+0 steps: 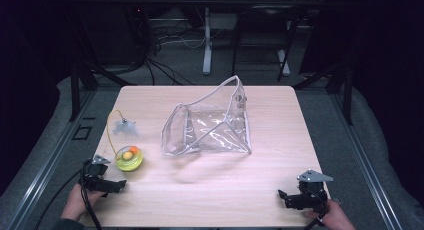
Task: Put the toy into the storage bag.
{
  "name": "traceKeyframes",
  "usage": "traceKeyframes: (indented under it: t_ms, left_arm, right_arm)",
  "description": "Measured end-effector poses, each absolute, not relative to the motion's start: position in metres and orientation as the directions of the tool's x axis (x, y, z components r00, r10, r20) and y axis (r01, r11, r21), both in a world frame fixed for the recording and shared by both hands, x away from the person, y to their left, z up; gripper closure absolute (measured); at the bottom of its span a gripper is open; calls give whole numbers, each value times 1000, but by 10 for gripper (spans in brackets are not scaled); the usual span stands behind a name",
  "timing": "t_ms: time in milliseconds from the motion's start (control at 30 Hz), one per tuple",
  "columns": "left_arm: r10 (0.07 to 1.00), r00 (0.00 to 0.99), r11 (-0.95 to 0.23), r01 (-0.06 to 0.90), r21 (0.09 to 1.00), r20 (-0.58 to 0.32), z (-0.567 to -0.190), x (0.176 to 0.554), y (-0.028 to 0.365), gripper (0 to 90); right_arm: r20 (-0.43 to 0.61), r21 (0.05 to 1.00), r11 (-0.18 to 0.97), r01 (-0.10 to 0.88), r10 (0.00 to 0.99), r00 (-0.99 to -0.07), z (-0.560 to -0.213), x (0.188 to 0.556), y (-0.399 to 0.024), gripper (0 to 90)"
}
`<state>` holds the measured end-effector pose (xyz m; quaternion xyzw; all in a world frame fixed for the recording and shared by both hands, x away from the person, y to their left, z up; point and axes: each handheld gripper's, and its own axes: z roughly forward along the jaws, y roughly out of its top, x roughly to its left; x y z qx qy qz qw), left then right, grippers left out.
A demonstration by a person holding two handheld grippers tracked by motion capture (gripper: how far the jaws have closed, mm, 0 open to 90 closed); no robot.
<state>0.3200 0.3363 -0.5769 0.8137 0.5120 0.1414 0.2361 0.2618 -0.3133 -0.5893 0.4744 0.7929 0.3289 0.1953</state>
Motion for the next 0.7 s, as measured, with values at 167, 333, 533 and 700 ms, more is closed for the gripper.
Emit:
traceKeyframes:
  t_ms: [167,333,533,700]
  left_arm:
    - [901,433,-365,773,519,-10,-576,321,336,0]
    - [902,432,-367,777,511,-10,-576,322,335,0]
    - [900,435,-372,784,496,-12,-575,326,335,0]
    - [905,424,-347,772,533,-24,-574,325,339,0]
  right_arm:
    - [1,709,334,622,881,-474,-590,262,-313,0]
    - [4,710,331,622,881,-474,-590,261,-313,0]
    - [2,710,331,622,881,-473,-590,261,-313,0]
    - [5,709,331,623,881,-473,-590,261,-313,0]
